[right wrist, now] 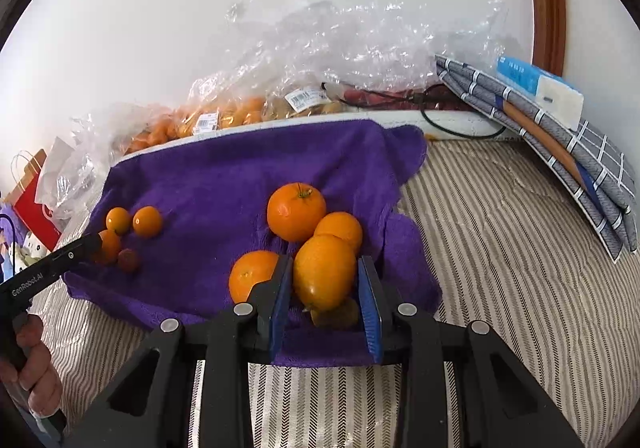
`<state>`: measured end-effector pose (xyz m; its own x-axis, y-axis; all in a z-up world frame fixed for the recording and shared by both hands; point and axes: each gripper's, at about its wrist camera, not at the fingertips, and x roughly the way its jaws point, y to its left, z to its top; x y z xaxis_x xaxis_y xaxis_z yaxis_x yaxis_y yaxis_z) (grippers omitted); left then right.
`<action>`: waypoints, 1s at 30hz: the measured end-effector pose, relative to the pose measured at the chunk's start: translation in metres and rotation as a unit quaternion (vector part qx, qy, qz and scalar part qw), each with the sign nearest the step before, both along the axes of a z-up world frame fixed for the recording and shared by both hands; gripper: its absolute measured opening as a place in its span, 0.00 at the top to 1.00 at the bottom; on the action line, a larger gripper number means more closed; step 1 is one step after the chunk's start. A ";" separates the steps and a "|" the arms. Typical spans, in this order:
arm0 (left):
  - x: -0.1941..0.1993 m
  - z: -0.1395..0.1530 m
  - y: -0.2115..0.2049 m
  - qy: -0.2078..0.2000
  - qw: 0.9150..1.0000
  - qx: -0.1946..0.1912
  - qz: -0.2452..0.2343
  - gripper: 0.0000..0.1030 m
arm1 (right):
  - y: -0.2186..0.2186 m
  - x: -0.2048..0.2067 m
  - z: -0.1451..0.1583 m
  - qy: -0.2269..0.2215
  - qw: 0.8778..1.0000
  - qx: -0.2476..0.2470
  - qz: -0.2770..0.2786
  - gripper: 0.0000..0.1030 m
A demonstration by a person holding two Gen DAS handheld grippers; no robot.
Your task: Organize fruits
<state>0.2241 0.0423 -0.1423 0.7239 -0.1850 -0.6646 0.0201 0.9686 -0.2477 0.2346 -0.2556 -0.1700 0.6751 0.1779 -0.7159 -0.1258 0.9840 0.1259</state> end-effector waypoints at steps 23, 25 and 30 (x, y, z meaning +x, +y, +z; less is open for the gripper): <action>-0.151 0.116 -0.039 -0.068 0.995 0.065 0.015 0.15 | -0.007 -0.161 0.118 -0.075 0.996 -0.038 -0.039 0.16; -0.163 0.124 -0.044 -0.077 0.994 0.076 0.022 0.13 | -0.005 -0.180 0.126 -0.093 0.993 -0.055 -0.036 0.08; -0.182 0.134 -0.050 -0.083 0.993 0.081 0.022 0.11 | -0.004 -0.211 0.140 -0.103 0.992 -0.067 -0.034 0.03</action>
<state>0.0422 -0.0077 -0.0084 0.8308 -0.0501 -0.5543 0.0034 0.9964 -0.0849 0.0240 -0.2600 -0.0305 0.8163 0.0385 -0.5763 -0.0674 0.9973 -0.0289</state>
